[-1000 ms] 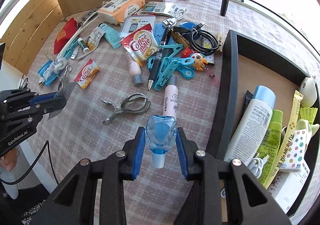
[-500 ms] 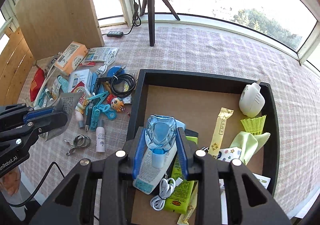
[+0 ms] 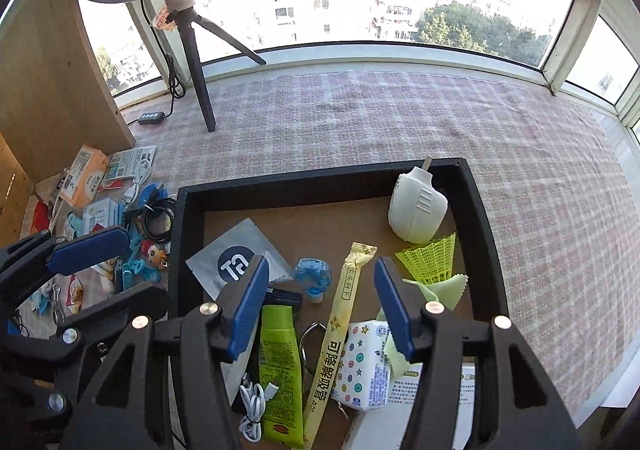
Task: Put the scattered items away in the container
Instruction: 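Carry the blue bottle and grey pouch into the tray and release both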
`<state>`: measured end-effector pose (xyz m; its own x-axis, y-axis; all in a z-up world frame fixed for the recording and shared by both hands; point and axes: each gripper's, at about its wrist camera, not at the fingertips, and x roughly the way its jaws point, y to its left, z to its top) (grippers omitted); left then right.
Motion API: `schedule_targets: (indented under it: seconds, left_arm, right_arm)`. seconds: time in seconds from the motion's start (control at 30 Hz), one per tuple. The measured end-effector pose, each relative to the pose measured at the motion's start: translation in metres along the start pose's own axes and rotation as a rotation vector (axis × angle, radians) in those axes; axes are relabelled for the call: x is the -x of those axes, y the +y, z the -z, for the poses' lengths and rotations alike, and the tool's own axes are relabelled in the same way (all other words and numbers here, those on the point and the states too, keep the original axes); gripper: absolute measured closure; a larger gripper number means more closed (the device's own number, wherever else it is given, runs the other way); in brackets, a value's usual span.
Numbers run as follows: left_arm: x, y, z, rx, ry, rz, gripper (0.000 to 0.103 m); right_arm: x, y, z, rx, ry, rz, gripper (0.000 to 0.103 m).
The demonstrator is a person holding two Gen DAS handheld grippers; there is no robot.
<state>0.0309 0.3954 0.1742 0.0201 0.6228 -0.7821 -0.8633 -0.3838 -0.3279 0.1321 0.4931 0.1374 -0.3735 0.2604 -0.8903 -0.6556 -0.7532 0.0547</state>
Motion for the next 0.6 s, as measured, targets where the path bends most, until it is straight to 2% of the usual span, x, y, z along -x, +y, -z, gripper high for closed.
schedule_targets:
  seconds: [0.13, 0.33, 0.47, 0.6]
  left_arm:
    - [0.003, 0.008, 0.005, 0.002, 0.018, -0.022, 0.049]
    - [0.018, 0.030, 0.020, 0.011, 0.029, -0.084, 0.049]
    - [0.041, 0.062, 0.040, 0.023, 0.040, -0.146, 0.049]
    - [0.069, 0.111, 0.076, 0.056, 0.067, -0.221, 0.049]
  right_arm:
    - [0.001, -0.001, 0.003, -0.016, 0.000, -0.021, 0.048]
    - [0.002, 0.020, 0.012, 0.016, 0.004, -0.047, 0.048]
    - [0.008, 0.039, 0.022, 0.022, 0.007, -0.068, 0.048]
    - [0.017, 0.067, 0.038, 0.035, 0.019, -0.105, 0.048]
